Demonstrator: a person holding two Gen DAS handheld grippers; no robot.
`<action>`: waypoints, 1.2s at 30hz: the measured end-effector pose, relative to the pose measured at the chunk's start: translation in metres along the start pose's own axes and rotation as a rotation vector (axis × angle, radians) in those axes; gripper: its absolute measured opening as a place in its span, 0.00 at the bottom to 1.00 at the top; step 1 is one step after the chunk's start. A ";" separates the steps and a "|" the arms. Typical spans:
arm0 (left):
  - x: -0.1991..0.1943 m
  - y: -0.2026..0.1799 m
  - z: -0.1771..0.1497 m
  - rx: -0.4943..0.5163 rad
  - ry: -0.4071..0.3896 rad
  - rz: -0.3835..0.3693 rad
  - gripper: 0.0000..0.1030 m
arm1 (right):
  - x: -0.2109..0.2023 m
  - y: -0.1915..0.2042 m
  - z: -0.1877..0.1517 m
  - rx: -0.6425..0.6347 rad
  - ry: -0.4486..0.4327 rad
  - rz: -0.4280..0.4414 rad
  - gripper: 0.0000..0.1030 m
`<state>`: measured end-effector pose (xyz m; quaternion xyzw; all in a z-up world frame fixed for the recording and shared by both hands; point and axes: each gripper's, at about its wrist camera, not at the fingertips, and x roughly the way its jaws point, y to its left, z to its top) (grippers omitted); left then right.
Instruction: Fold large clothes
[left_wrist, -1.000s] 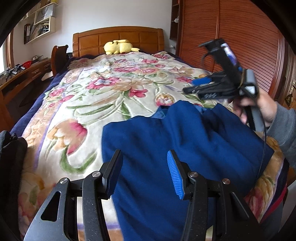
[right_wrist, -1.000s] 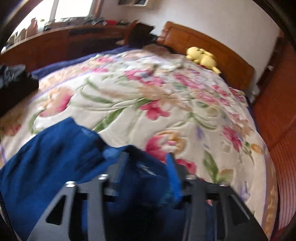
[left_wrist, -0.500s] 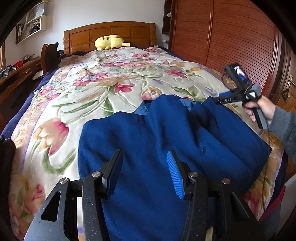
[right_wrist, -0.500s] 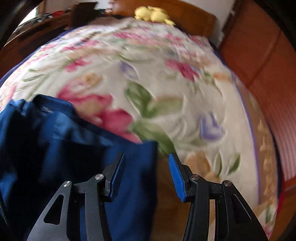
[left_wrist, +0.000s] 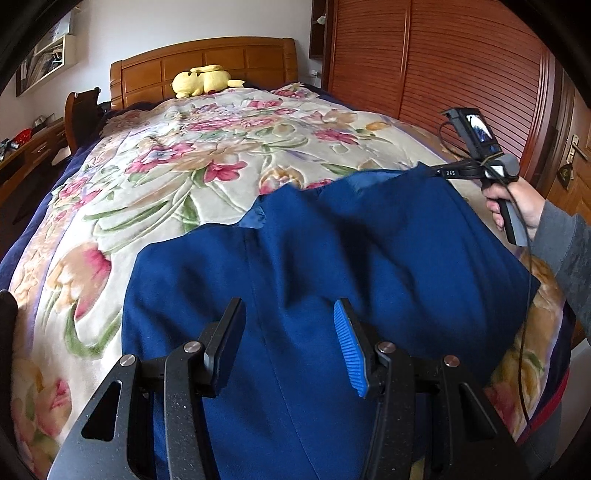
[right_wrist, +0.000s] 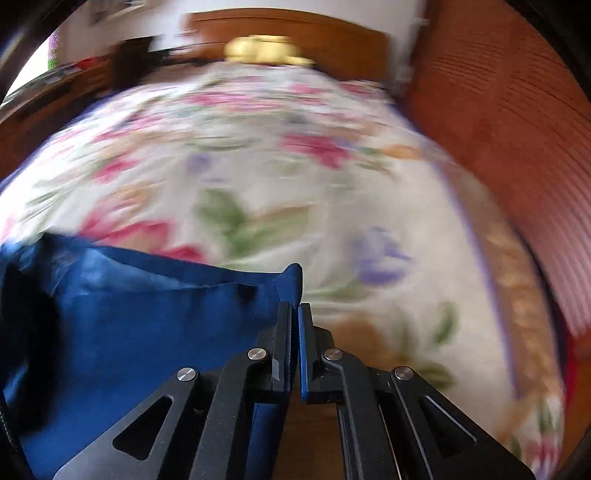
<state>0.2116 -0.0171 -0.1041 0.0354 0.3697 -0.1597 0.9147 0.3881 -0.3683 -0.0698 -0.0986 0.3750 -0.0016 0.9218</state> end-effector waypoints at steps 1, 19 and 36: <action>-0.001 -0.001 0.000 0.002 0.001 -0.001 0.49 | 0.008 -0.004 -0.001 -0.005 0.036 -0.020 0.03; -0.017 0.014 -0.005 -0.020 -0.025 0.023 0.49 | -0.074 0.078 -0.020 -0.120 -0.001 0.213 0.35; -0.033 0.056 -0.016 -0.077 -0.043 0.097 0.49 | -0.053 0.210 -0.011 -0.323 0.035 0.555 0.35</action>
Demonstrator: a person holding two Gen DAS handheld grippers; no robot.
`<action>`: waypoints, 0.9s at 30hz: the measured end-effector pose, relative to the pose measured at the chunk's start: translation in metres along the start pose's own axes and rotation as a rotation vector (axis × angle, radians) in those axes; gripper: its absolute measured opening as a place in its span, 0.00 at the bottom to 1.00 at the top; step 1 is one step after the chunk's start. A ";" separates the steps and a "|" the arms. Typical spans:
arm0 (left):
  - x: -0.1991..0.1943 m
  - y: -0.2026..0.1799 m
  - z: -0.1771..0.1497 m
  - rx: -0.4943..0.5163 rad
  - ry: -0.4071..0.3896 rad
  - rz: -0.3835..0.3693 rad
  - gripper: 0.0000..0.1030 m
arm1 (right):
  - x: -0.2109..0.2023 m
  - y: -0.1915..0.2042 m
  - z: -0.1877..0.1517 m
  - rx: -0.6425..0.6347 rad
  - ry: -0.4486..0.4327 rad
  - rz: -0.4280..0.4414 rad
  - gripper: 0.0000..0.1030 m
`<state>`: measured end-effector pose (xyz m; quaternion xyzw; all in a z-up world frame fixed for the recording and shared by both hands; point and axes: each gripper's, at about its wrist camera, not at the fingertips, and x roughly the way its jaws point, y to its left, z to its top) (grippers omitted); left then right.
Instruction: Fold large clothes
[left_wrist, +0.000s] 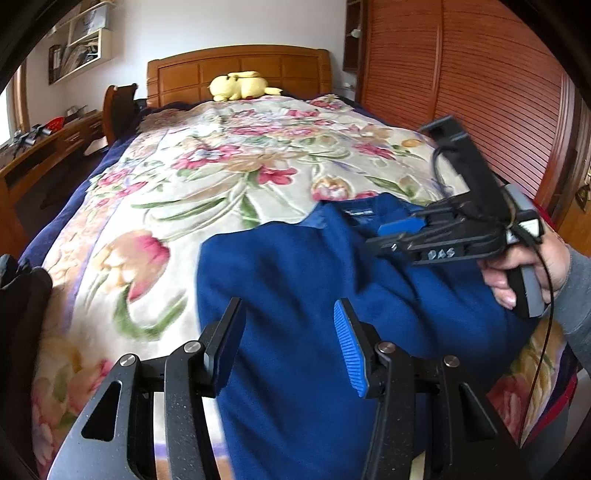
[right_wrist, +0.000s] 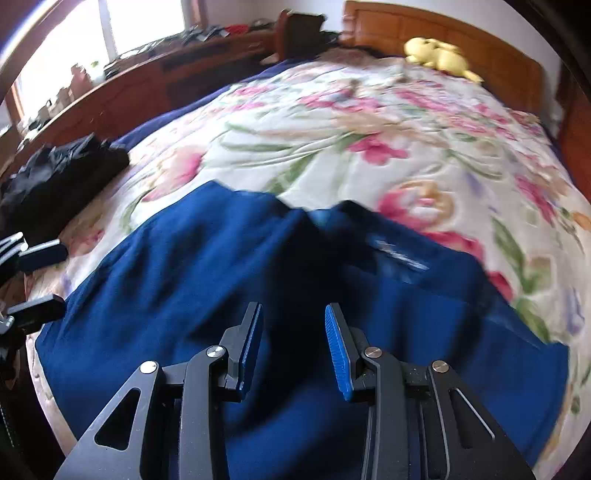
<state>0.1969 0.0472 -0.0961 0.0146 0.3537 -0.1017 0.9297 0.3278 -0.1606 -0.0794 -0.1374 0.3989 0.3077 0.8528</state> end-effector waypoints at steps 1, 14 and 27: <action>-0.001 0.003 -0.001 -0.005 -0.001 0.004 0.49 | 0.009 0.001 0.003 -0.009 0.024 0.001 0.35; -0.006 0.010 -0.002 -0.002 -0.016 0.002 0.49 | 0.073 0.003 0.033 -0.068 0.072 -0.109 0.04; -0.008 -0.016 -0.002 0.042 -0.013 -0.024 0.49 | -0.037 -0.027 -0.020 0.083 -0.054 -0.191 0.39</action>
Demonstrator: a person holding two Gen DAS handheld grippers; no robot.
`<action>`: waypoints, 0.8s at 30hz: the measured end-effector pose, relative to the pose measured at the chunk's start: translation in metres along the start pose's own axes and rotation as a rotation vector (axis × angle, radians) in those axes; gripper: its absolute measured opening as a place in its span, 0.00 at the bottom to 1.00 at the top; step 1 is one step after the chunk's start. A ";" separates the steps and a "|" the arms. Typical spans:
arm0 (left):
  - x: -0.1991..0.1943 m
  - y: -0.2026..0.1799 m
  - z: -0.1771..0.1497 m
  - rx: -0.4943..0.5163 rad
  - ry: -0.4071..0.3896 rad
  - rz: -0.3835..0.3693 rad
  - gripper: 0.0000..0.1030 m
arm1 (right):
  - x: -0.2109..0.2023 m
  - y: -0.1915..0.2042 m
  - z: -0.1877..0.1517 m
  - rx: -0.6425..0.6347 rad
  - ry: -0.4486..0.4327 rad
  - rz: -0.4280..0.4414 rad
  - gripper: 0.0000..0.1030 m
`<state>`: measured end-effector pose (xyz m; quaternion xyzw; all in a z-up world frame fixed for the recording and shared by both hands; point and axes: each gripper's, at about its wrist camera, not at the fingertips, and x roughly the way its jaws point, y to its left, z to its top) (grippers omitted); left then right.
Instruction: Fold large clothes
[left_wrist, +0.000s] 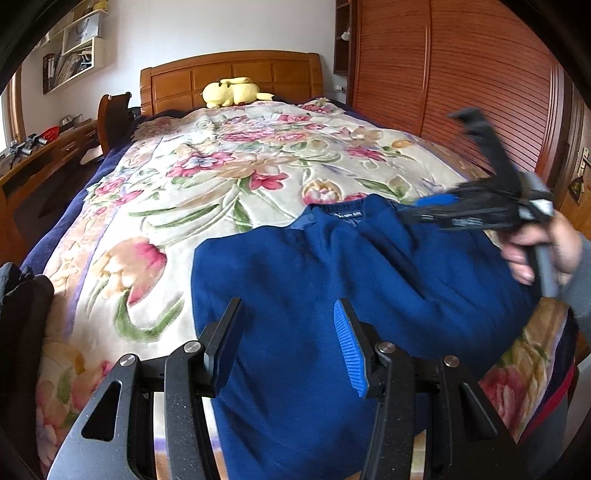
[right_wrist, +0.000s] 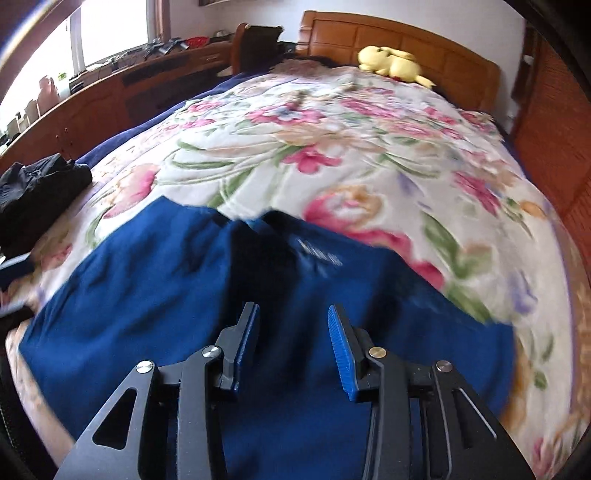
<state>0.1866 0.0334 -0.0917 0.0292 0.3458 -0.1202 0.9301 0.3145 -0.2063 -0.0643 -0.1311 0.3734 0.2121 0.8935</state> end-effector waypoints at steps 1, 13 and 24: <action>0.000 -0.002 0.000 0.003 0.001 -0.005 0.49 | -0.011 -0.004 -0.013 0.007 -0.001 -0.006 0.39; 0.002 -0.059 -0.009 0.073 0.016 -0.095 0.49 | -0.090 -0.026 -0.136 0.159 0.036 -0.093 0.39; -0.001 -0.097 -0.016 0.062 0.015 -0.164 0.49 | -0.113 -0.047 -0.171 0.227 0.079 -0.160 0.39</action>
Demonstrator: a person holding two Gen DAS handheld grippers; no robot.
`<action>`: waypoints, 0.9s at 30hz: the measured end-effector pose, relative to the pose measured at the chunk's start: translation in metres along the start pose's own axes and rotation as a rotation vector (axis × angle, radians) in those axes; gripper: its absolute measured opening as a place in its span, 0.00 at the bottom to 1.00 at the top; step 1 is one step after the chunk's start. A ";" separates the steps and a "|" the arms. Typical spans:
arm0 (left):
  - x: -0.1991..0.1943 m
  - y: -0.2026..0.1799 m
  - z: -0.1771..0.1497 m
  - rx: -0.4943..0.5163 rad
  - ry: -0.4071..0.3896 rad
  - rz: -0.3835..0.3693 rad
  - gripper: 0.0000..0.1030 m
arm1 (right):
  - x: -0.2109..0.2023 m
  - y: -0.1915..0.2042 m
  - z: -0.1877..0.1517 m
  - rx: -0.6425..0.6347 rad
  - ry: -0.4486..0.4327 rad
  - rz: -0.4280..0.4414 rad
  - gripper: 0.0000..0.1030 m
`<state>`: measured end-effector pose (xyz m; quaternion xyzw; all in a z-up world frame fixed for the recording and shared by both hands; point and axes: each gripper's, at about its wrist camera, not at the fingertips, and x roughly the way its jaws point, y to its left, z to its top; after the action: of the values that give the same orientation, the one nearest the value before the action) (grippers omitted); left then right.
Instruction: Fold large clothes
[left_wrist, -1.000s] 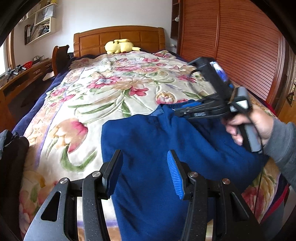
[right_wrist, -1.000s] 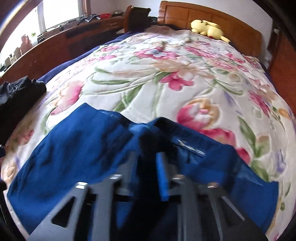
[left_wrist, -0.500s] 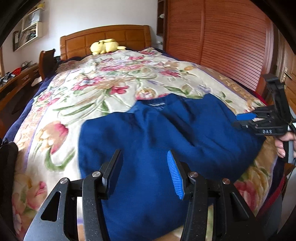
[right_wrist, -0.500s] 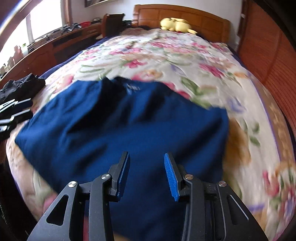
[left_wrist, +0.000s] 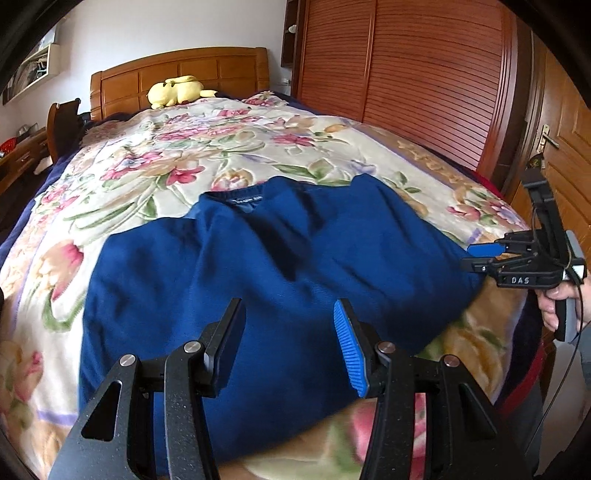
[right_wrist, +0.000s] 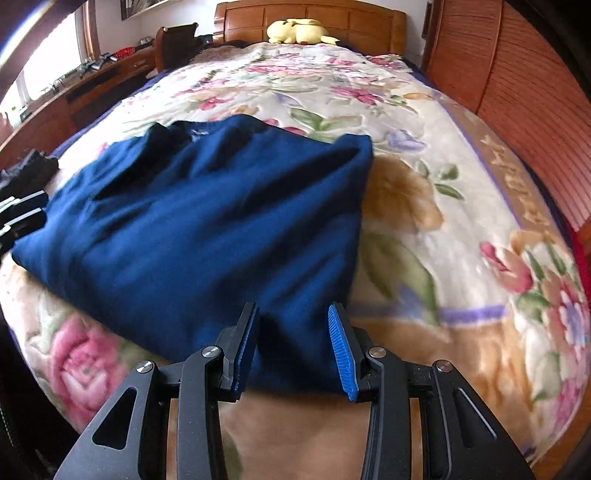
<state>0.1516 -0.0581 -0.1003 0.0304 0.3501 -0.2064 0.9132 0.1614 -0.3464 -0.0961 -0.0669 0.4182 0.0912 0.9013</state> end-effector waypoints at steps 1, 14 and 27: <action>-0.001 -0.002 0.000 -0.002 -0.002 -0.003 0.49 | -0.002 -0.002 -0.001 0.005 -0.002 -0.004 0.39; 0.020 -0.019 -0.013 0.033 0.048 0.011 0.49 | 0.003 -0.019 -0.009 0.113 -0.033 0.037 0.64; 0.029 -0.028 -0.019 0.072 0.080 0.031 0.49 | 0.042 -0.020 -0.026 0.146 0.010 0.044 0.75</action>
<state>0.1476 -0.0897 -0.1312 0.0769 0.3779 -0.2035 0.8999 0.1735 -0.3665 -0.1439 0.0076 0.4293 0.0797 0.8996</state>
